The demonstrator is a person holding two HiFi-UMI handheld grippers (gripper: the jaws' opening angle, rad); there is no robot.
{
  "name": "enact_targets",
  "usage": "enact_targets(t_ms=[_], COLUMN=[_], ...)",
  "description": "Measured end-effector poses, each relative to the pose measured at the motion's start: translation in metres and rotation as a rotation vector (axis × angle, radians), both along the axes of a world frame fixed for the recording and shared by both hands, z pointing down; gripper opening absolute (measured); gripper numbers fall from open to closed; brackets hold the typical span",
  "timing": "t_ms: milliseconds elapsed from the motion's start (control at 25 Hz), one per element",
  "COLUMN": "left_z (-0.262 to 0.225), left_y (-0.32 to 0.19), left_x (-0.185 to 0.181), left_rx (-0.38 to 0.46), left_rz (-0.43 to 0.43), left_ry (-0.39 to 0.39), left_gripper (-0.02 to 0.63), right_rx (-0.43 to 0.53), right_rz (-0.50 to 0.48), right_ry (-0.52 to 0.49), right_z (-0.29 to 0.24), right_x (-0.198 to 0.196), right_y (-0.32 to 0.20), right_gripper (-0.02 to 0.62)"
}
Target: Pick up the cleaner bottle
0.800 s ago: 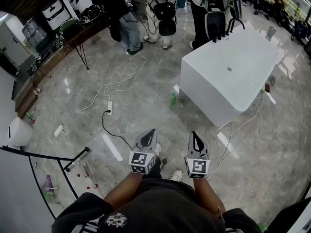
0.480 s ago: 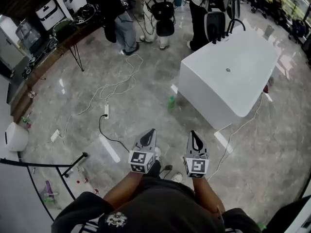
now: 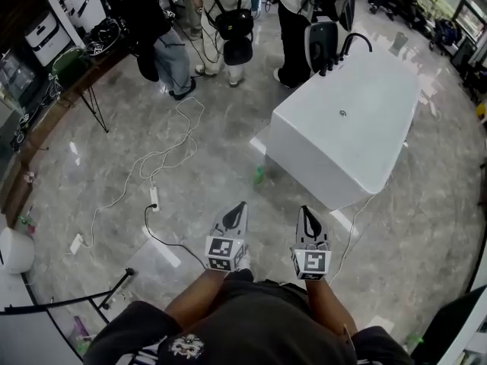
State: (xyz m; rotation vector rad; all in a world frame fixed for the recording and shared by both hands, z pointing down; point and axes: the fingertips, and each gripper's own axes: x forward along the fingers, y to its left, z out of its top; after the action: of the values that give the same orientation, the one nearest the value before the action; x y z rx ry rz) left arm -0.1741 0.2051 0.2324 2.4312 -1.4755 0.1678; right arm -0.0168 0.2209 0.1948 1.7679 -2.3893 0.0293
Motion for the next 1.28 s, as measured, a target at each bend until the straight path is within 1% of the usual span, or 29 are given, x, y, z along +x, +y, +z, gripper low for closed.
enact_targets(t_ms=[120,280,400,520,680,760,840,1000,1120,1200,1280], left_z=[-0.001,0.001,0.005,0.01,0.02,0.022,0.028,0.041,0.052,0.061,0.071], left_y=[-0.028,-0.056,-0.075,-0.101,-0.135,-0.154,-0.176,-0.22,-0.251,-0.269,-0.285], left_x=[-0.01,-0.018,-0.016,-0.007,0.004,0.012,0.023,0.051,0.071,0.079,0.079], left_rx=[0.004,0.005,-0.002,-0.001,-0.004,-0.009,-0.023,-0.057,-0.063,-0.064,-0.075], left_rz=[0.035,0.055,0.07,0.076,0.059,0.049,0.044,0.039,0.046,0.038,0.015], left_ry=[-0.009,-0.019,-0.023,-0.037,-0.059,-0.072,-0.084,-0.085,-0.114,-0.127,-0.127], left_gripper=[0.006,0.006,0.006,0.006,0.006,0.006,0.006,0.006,0.006,0.006,0.006], right_rx=[0.0,-0.012,-0.014,-0.006,-0.025,-0.033,-0.043,-0.056,-0.071,-0.087,-0.103], right_rz=[0.023,0.048,0.048,0.027,0.016,-0.008,-0.024,-0.064,-0.082,-0.09,-0.109], right_ry=[0.05,0.042,0.045,0.051,0.004,0.016,0.009,-0.018,-0.042,-0.06,-0.053], right_z=[-0.001,0.001,0.001,0.003,0.016,0.024,0.031,0.045,0.058,0.07,0.081], right_x=[-0.008,-0.017,-0.02,-0.016,-0.004,0.005,0.017,0.039,0.054,0.062,0.064], right_y=[-0.022,-0.047,-0.068,-0.097,-0.131,-0.153,-0.179,-0.232,-0.268,-0.288,-0.305], right_gripper=[0.015,0.015,0.015,0.015,0.015,0.015,0.016,0.015,0.015,0.016,0.015])
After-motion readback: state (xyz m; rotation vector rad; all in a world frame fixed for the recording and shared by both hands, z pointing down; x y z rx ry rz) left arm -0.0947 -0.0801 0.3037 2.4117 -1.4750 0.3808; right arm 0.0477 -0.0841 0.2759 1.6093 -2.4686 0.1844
